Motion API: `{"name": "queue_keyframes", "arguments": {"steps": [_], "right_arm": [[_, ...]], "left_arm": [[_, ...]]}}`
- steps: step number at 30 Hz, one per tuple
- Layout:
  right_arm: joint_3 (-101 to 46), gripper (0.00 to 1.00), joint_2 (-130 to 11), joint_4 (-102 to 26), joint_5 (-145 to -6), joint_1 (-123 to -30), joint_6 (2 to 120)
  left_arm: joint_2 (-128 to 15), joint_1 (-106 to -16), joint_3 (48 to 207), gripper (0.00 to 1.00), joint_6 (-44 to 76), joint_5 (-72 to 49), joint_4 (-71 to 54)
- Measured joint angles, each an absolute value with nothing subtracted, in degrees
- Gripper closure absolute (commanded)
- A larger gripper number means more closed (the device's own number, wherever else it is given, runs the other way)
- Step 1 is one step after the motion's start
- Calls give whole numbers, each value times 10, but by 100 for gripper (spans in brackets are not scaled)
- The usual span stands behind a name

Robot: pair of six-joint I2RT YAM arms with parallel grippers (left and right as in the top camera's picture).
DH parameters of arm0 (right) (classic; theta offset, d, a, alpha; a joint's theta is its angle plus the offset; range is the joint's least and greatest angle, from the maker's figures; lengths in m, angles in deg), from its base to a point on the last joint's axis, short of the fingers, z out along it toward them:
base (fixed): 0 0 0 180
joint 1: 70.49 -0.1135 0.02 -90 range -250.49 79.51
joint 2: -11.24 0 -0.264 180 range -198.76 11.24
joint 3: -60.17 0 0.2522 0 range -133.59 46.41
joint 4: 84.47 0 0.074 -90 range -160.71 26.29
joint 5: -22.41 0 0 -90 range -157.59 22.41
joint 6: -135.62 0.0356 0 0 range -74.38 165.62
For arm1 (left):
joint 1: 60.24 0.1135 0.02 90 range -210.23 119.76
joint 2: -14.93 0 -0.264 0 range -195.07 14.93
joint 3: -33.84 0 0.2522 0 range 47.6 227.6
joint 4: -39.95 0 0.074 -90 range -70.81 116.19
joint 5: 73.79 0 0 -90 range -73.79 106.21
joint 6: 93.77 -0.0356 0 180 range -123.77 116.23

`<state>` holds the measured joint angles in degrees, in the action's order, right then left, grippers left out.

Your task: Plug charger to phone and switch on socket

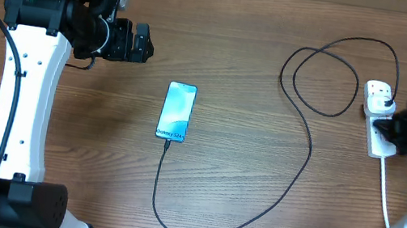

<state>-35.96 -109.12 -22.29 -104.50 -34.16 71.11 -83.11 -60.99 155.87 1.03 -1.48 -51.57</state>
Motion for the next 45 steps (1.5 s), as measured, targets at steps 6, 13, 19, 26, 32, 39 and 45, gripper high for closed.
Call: {"name": "queue_keyframes", "arguments": {"steps": [6,13,19,26,32,39,45], "right_arm": [[-371,96,-1015,-183,-1010,-278,711],[-381,96,-869,-126,-1010,-277,696],[-383,96,-757,-50,-1016,-301,652],[-383,94,-597,30,-1019,-418,594],[-384,89,-489,57,-991,-539,580],[-386,89,-442,118,-973,-620,580],[-386,89,-446,152,-965,-639,578]], "left_arm": [[-831,-610,1559,0,10,-15,-516],[-831,-610,1559,0,10,-15,-516],[-831,-610,1559,0,10,-15,-516],[-831,-610,1559,0,10,-13,-516],[-831,-610,1559,0,10,-13,-516],[-831,-610,1559,0,10,-13,-516],[-831,-610,1559,0,10,-13,-516]]}}
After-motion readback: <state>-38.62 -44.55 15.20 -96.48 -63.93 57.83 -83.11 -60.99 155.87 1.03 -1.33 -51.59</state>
